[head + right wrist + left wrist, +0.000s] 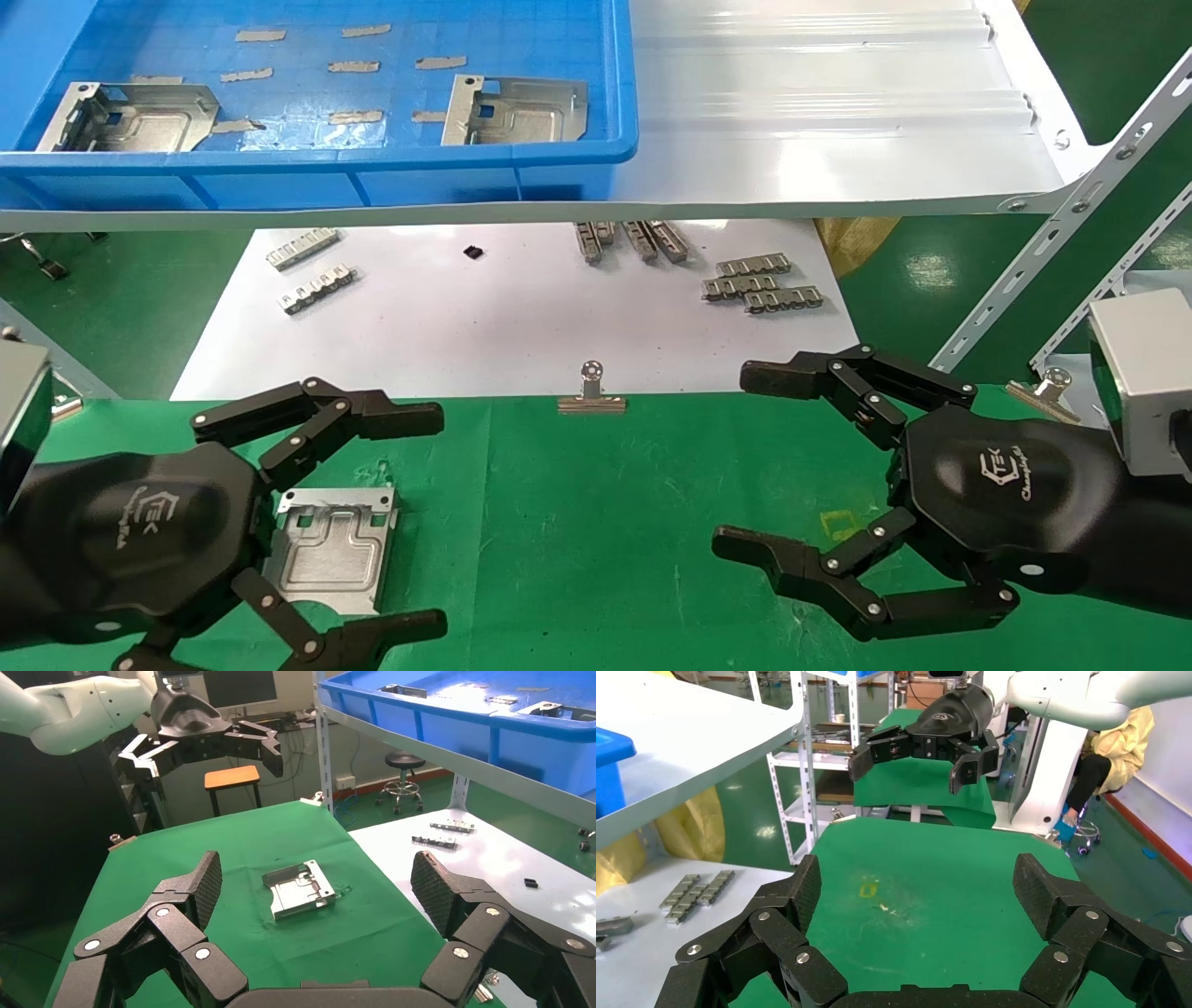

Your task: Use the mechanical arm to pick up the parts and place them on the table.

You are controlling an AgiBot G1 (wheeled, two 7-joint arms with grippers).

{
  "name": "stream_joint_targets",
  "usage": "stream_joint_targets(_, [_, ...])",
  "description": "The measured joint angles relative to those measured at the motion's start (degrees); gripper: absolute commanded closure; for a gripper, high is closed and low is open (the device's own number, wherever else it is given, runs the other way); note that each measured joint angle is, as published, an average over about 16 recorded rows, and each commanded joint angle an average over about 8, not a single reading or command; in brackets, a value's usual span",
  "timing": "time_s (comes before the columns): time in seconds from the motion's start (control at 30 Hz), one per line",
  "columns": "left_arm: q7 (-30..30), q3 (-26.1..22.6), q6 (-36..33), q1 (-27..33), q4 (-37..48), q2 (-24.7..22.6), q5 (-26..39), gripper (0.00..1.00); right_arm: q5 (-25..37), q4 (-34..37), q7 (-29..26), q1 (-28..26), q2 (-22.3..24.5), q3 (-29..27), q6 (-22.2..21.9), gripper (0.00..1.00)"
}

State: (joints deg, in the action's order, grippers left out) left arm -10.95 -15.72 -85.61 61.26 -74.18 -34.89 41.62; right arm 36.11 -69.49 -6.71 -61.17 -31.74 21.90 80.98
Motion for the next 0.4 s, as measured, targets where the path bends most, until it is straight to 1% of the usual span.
stream_joint_targets(0.4, [0.15,-0.19,-0.03,0.19,0.40,-0.07,0.14,0.00,0.00,0.00,0.00,0.00,0.00,0.00,0.00,0.00])
